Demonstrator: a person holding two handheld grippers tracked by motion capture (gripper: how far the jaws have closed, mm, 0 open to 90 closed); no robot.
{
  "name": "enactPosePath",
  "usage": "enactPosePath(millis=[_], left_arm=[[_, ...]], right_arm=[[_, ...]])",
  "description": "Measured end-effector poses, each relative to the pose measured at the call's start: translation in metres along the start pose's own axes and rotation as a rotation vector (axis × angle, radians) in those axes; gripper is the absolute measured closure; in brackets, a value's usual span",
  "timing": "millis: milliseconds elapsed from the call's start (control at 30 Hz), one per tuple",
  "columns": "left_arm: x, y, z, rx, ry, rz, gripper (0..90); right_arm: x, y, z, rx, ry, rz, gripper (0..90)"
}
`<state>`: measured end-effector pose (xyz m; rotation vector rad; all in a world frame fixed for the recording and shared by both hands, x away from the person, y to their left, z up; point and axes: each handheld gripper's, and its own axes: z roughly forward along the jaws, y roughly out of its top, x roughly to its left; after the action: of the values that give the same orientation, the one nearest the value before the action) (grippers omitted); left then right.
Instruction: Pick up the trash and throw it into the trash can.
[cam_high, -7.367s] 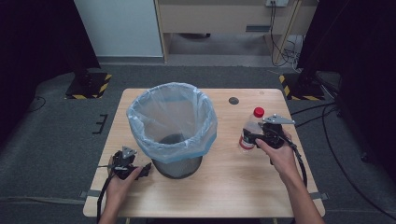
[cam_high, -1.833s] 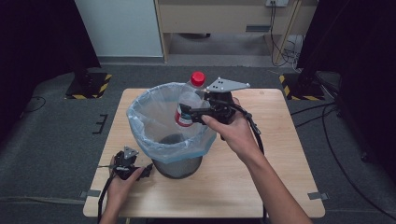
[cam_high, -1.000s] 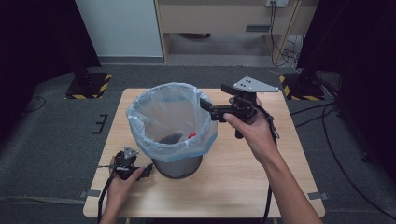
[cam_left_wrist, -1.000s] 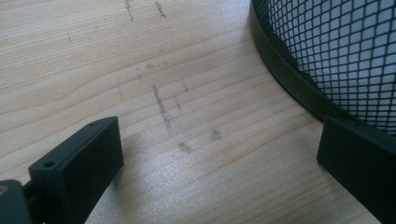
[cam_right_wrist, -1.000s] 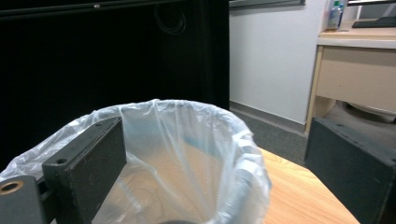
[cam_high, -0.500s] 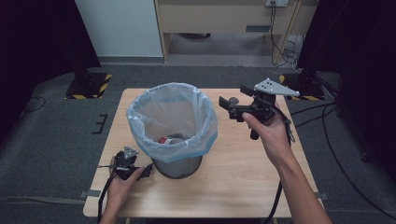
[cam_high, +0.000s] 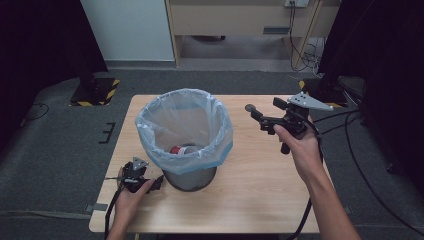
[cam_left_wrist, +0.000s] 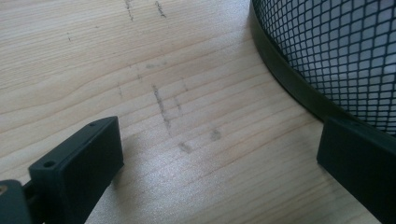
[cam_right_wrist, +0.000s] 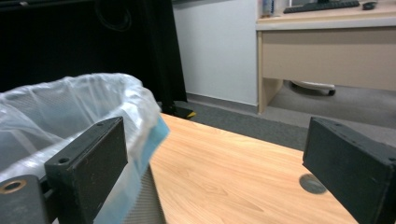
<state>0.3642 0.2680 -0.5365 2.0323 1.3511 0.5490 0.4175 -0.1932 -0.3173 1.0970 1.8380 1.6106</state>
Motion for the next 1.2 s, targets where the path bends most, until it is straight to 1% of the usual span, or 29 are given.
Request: enactPosePath(millis=[400,500,567,600,633,800,967,1067,1133,1200], left_arm=[[0.0,0.0,0.0,0.0,0.0,0.0,0.0],[0.0,0.0,0.0,0.0,0.0,0.0,0.0],[0.0,0.0,0.0,0.0,0.0,0.0,0.0],[0.0,0.0,0.0,0.0,0.0,0.0,0.0],[0.0,0.0,0.0,0.0,0.0,0.0,0.0],[0.0,0.0,0.0,0.0,0.0,0.0,0.0],[0.0,0.0,0.0,0.0,0.0,0.0,0.0],[0.0,0.0,0.0,0.0,0.0,0.0,0.0],[0.0,0.0,0.0,0.0,0.0,0.0,0.0],[0.0,0.0,0.0,0.0,0.0,0.0,0.0]], right_arm=[[-0.024,-0.022,0.0,0.032,-0.061,0.027,6.4],[-0.029,-0.026,-0.001,0.036,-0.076,0.037,6.7],[-0.032,-0.028,-0.001,0.039,-0.096,0.038,6.4],[-0.032,-0.028,-0.001,0.039,-0.096,0.038,6.4],[-0.036,-0.031,-0.002,0.04,-0.115,0.044,6.0],[-0.045,-0.04,-0.002,0.06,-0.158,0.071,4.9],[-0.054,-0.055,0.0,0.087,-0.196,0.08,4.7],[-0.061,-0.066,0.002,0.113,-0.225,0.09,4.7],[-0.065,-0.074,0.004,0.131,-0.235,0.101,4.9],[-0.069,-0.082,0.005,0.151,-0.243,0.103,5.1]])
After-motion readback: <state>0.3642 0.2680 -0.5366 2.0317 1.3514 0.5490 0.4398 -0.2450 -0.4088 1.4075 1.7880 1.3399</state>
